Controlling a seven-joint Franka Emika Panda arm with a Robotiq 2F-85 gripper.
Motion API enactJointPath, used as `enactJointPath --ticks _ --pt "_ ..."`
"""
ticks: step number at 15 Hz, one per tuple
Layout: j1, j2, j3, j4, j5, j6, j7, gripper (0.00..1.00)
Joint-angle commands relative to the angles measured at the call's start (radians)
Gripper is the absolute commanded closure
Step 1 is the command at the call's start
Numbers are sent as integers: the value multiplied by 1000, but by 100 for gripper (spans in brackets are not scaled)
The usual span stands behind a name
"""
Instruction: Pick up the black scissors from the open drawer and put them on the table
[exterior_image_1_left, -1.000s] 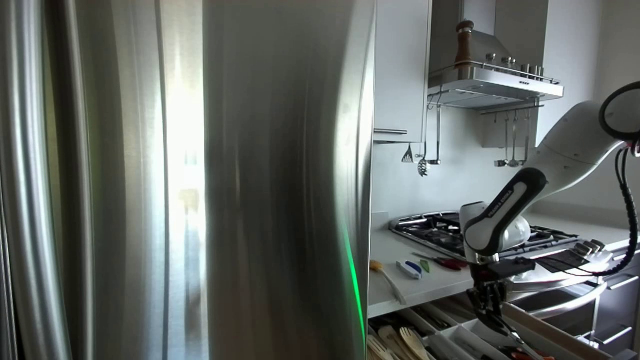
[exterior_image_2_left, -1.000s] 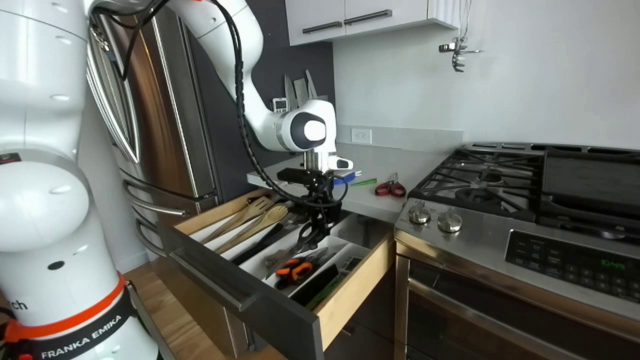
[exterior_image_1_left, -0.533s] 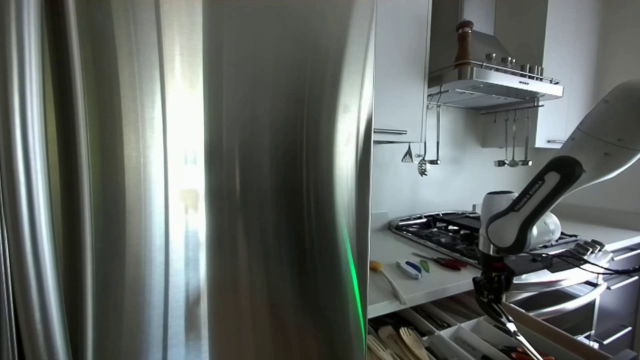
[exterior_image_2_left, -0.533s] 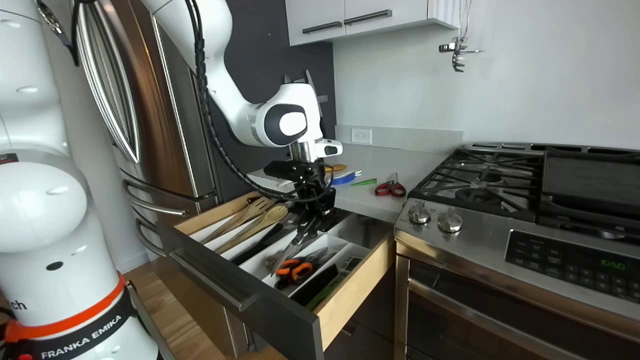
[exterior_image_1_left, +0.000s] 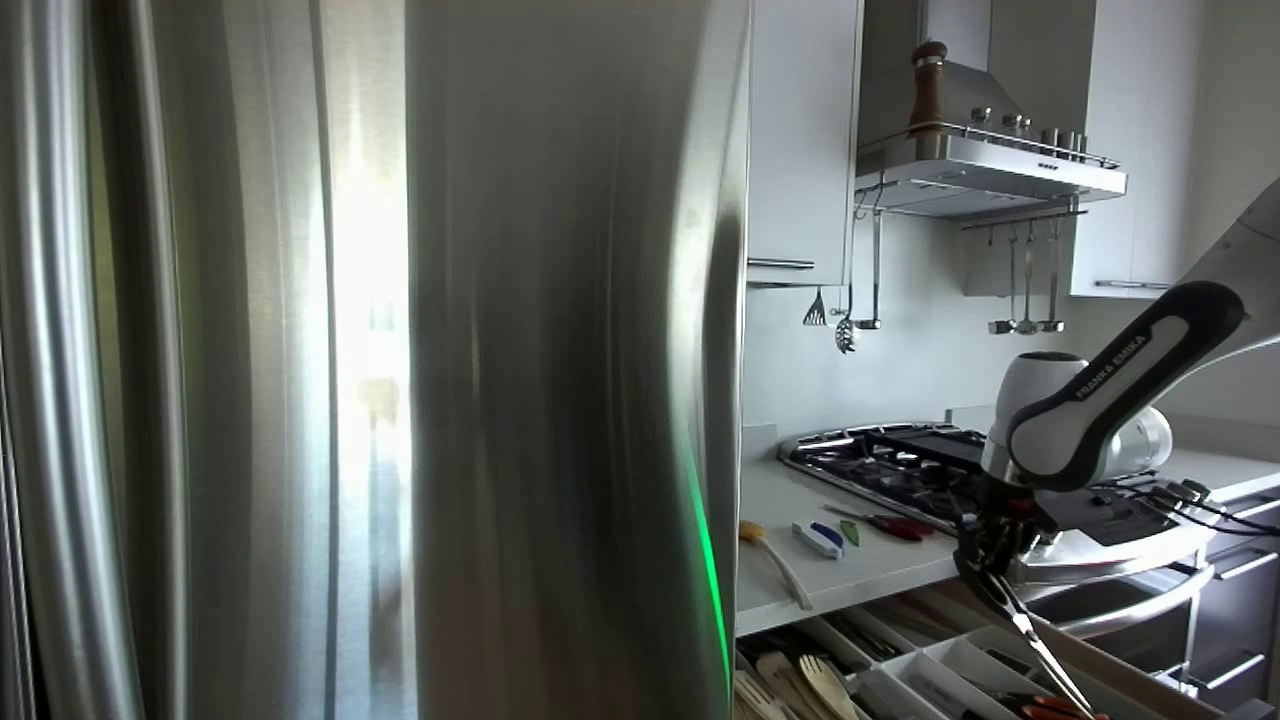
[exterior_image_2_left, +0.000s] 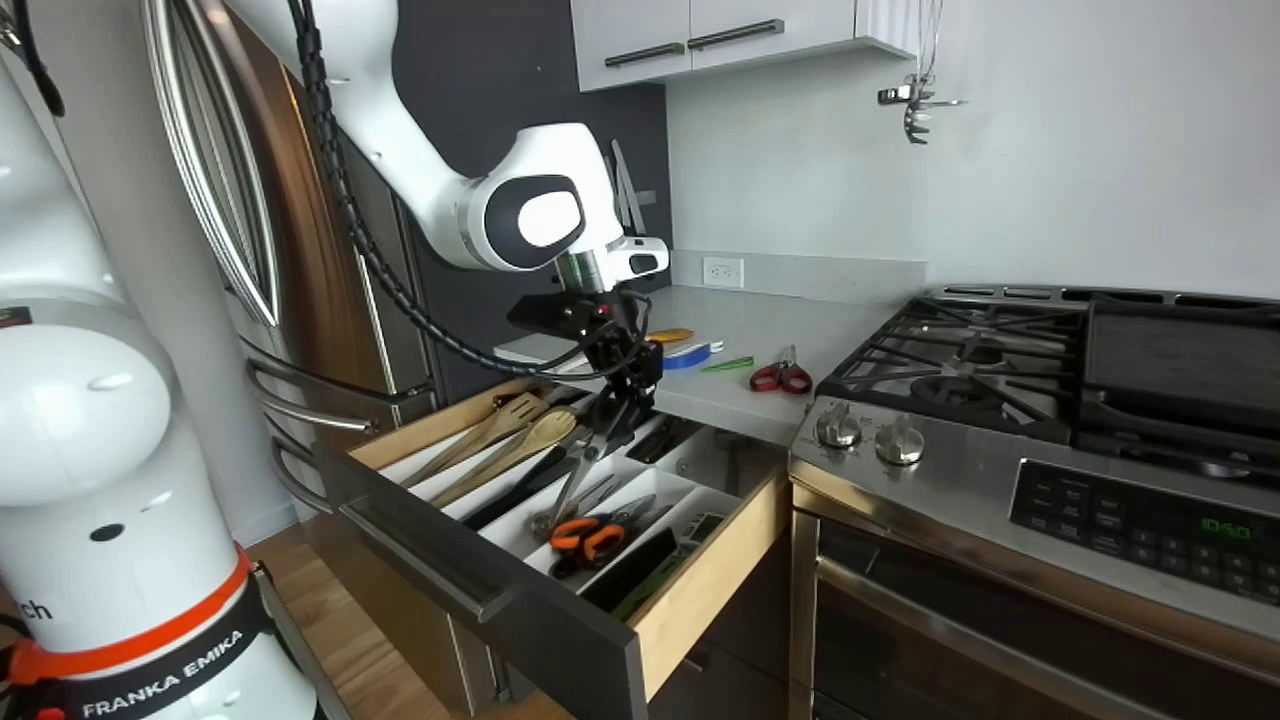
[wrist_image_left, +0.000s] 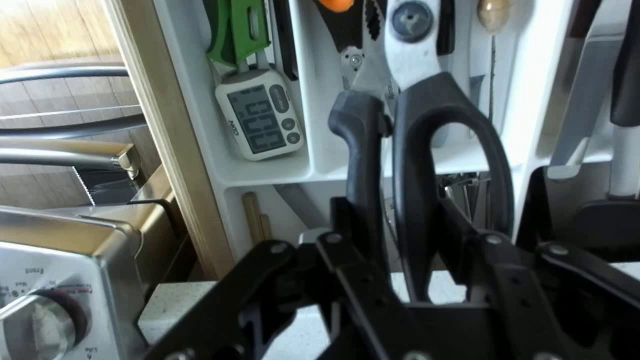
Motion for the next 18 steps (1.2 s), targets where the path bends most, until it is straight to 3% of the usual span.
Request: enactJointPath --ticks 1,8,18 --pt "-15 -112 18 -43 -4 -7 -15 80" --pt "-1 -175 44 68 9 -132 -26 80" --pt "45 -49 145 458 -11 -447 -17 80"
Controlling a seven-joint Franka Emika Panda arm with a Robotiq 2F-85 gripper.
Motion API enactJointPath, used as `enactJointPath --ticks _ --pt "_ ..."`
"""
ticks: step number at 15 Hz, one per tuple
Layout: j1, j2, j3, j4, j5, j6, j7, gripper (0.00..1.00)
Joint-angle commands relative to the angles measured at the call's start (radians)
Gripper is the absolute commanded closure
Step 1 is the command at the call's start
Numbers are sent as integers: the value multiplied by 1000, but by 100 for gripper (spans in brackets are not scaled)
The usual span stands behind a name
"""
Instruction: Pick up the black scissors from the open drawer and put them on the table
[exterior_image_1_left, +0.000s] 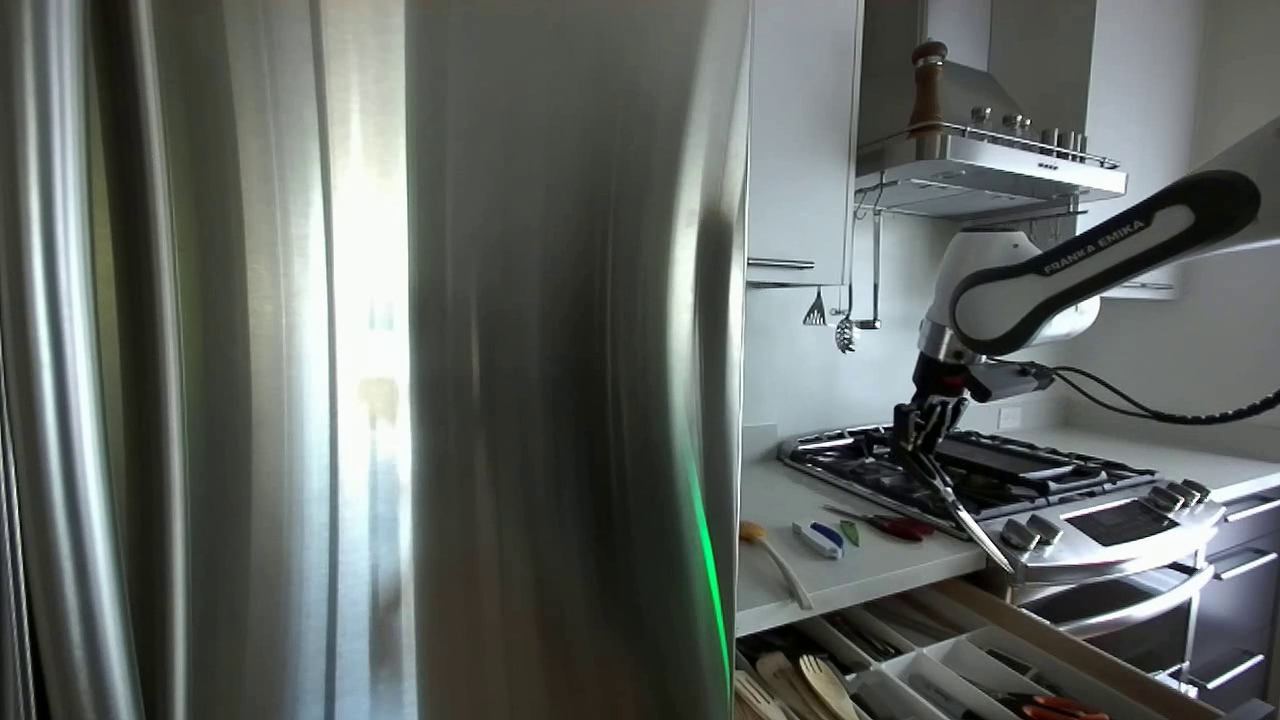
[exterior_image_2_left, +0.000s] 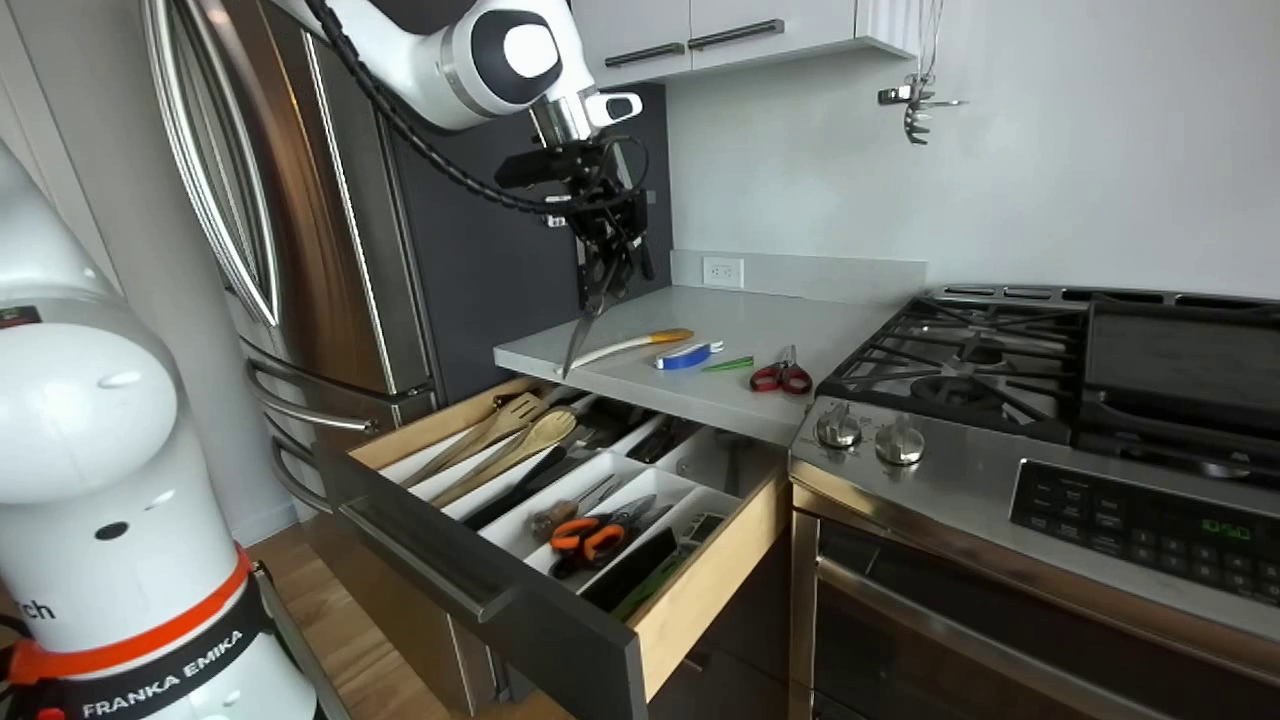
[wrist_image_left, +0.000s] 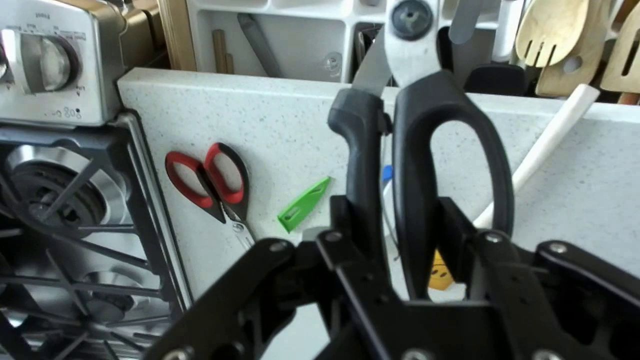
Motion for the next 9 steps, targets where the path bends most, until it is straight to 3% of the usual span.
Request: enactJointPath --ticks 1,2,3,9 --pt "20 89 14 165 0 -107 -15 80" --pt "30 109 8 206 31 -142 -41 80" --pt "23 55 10 118 4 -80 -5 55" --pt "30 108 10 189 12 -114 -18 55"
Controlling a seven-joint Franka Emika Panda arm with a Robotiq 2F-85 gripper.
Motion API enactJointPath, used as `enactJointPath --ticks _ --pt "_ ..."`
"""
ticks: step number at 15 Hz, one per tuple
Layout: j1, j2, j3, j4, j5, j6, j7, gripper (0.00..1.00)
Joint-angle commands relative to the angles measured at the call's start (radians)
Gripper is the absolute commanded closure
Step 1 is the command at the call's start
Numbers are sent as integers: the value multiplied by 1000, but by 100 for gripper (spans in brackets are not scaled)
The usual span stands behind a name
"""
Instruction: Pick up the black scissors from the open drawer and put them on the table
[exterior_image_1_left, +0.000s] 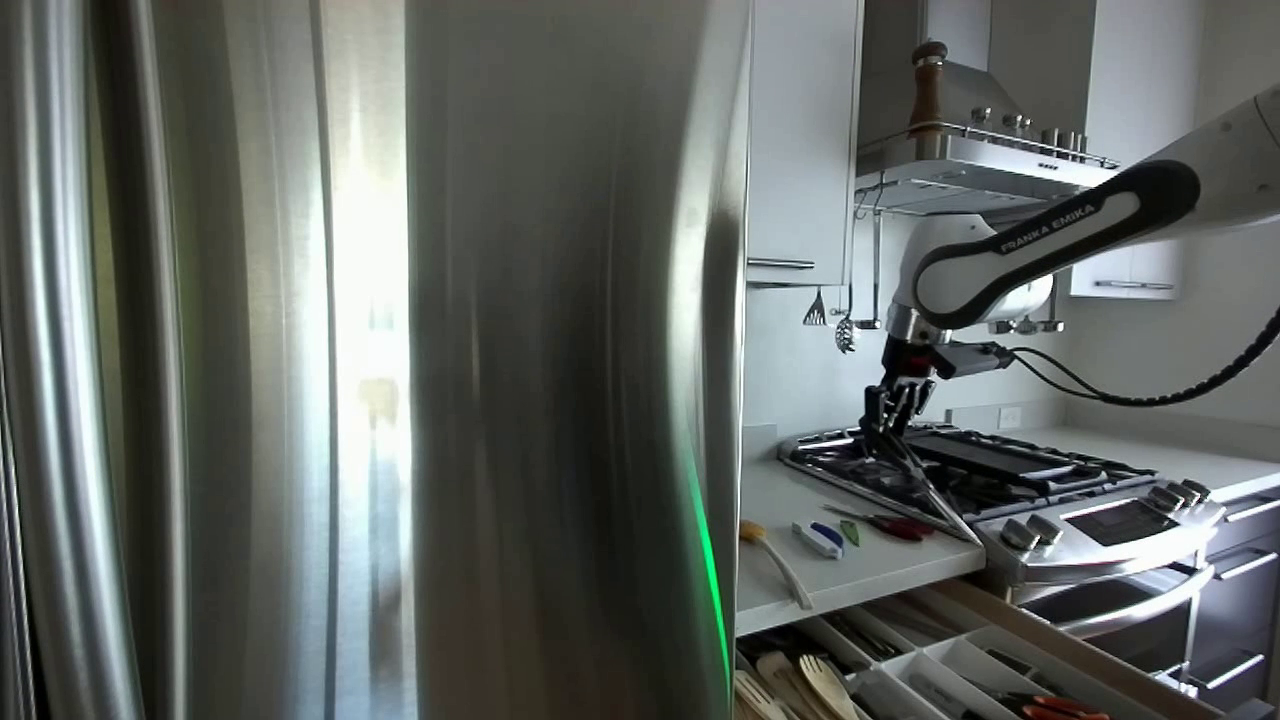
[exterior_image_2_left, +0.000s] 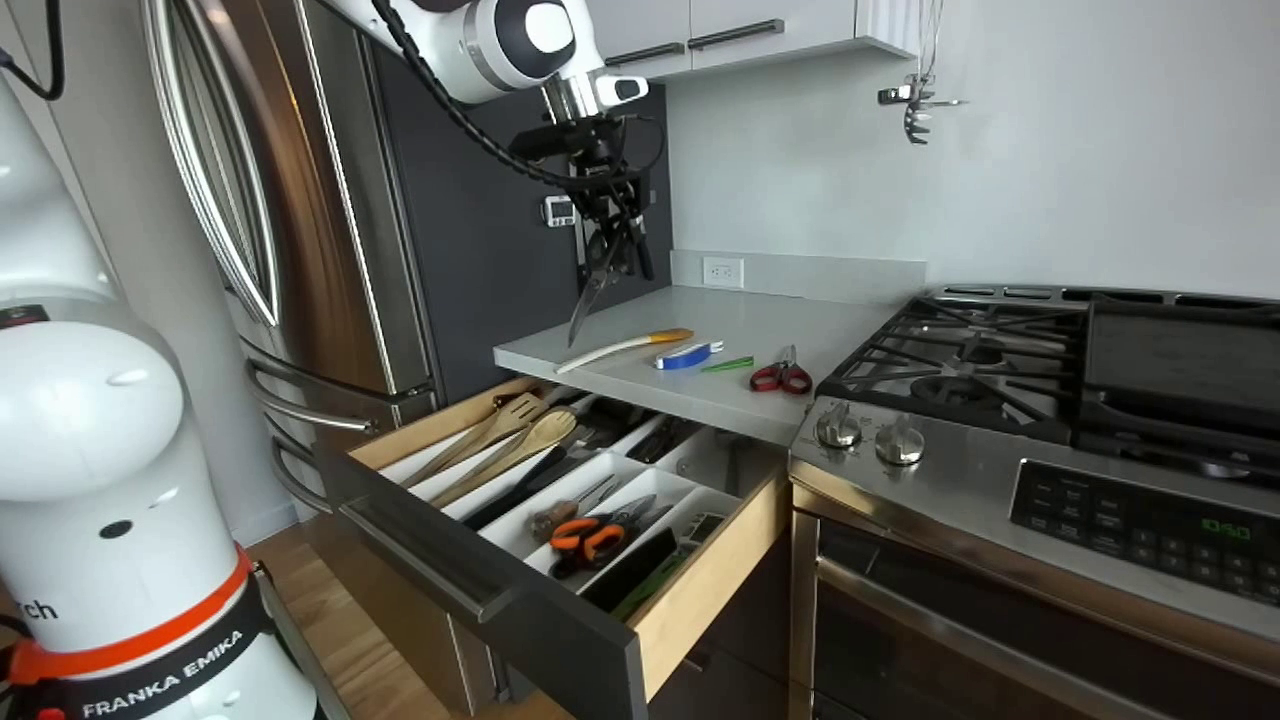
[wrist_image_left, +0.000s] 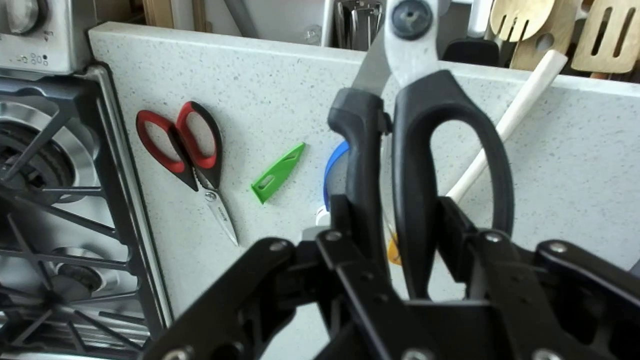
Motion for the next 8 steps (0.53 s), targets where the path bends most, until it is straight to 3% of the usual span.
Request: enactJointPath --ticks 1,4,5,8 --pt "5 1 -5 2 -1 -2 1 55" --pt "5 1 -5 2 -1 -2 0 55" --pt "5 17 -1 29 -16 -7 3 80" --pt "11 128 21 194 -68 -68 55 80"
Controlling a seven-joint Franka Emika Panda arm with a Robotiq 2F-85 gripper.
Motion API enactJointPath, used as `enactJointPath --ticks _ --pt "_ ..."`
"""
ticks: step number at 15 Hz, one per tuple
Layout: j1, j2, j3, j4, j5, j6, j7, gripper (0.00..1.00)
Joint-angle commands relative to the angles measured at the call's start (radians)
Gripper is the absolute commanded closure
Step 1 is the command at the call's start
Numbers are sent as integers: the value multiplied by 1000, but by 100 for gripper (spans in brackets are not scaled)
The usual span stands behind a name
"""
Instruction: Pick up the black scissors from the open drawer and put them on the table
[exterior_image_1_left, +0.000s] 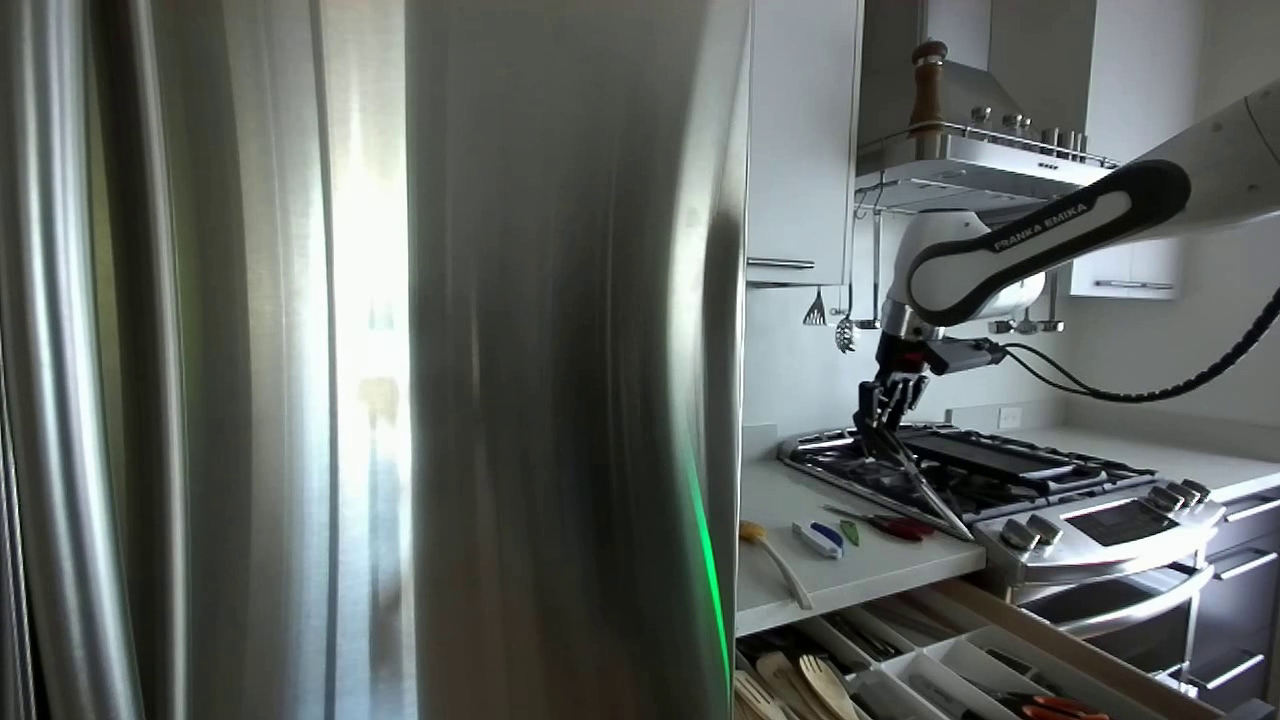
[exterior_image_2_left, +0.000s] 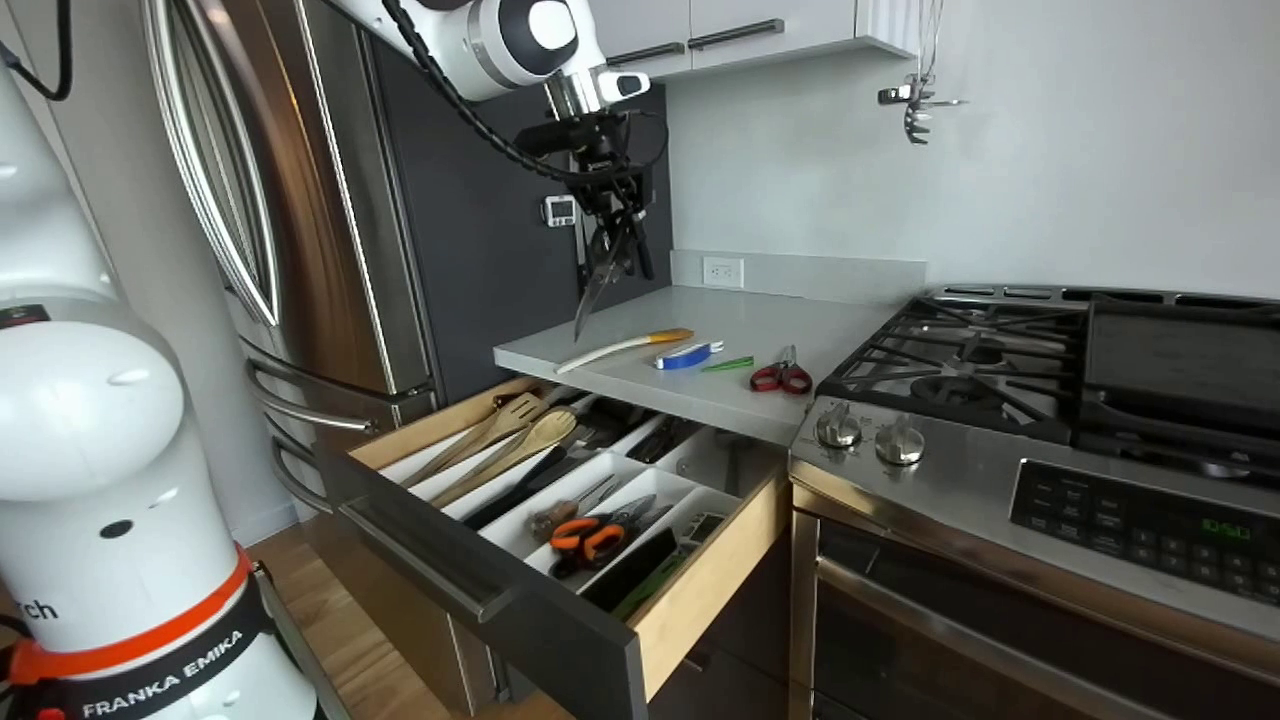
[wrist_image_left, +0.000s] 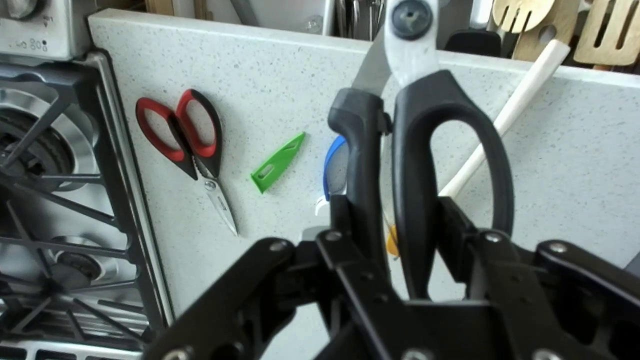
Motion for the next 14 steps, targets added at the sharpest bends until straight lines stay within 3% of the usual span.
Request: enactJointPath --ticks 1,7,14 --pt "17 140 23 216 -52 -107 53 80" --pt "73 414 26 563 -38 -314 168 80" --pt "102 688 -33 833 14 -357 355 80"
